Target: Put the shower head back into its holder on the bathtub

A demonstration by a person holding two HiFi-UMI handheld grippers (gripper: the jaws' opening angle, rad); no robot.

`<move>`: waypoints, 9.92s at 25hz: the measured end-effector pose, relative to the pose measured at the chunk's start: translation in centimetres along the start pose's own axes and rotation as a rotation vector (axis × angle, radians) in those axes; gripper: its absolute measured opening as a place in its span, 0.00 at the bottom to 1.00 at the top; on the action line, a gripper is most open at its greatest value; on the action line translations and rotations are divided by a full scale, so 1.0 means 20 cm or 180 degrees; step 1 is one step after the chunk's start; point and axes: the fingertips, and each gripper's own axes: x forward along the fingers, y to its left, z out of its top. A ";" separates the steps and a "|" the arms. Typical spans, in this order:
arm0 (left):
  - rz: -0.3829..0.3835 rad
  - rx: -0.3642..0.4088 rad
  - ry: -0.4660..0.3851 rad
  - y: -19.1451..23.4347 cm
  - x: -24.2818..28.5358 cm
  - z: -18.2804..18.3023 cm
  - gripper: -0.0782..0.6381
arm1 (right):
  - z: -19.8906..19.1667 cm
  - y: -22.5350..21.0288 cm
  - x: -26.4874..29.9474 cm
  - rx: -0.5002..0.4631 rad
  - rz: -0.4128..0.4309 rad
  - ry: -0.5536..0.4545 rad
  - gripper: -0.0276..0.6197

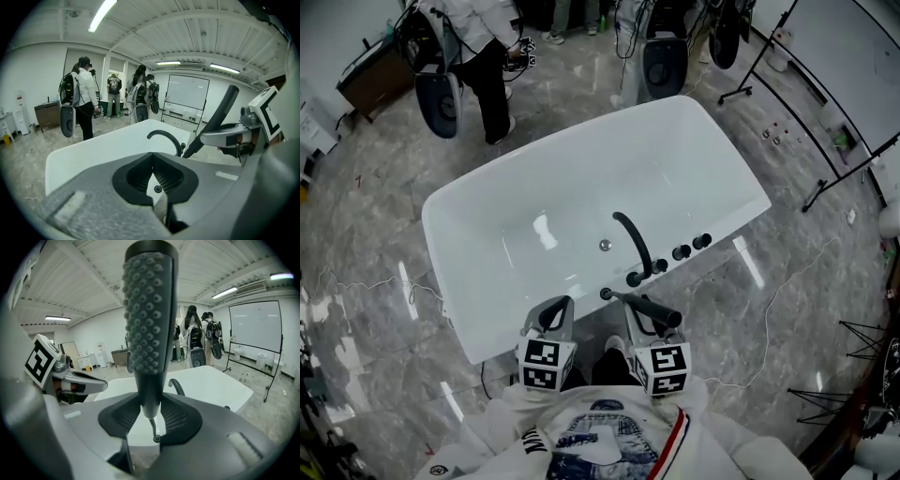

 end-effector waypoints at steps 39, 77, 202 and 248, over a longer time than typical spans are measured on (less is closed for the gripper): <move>0.0331 -0.0258 0.0037 0.04 0.25 -0.36 0.12 | -0.28 -0.05 0.33 -0.0338 0.0394 0.0290 0.25; 0.0184 -0.0325 0.0116 0.12 0.65 -0.81 0.12 | -0.81 -0.05 0.70 -0.0155 0.0187 0.0512 0.25; 0.0201 0.0010 -0.0085 0.05 0.27 -0.25 0.12 | -0.29 -0.16 0.31 0.0102 0.0033 0.0282 0.24; 0.0069 0.0310 -0.0911 0.03 -0.27 0.38 0.12 | 0.36 0.05 -0.14 -0.0078 -0.0254 -0.0515 0.05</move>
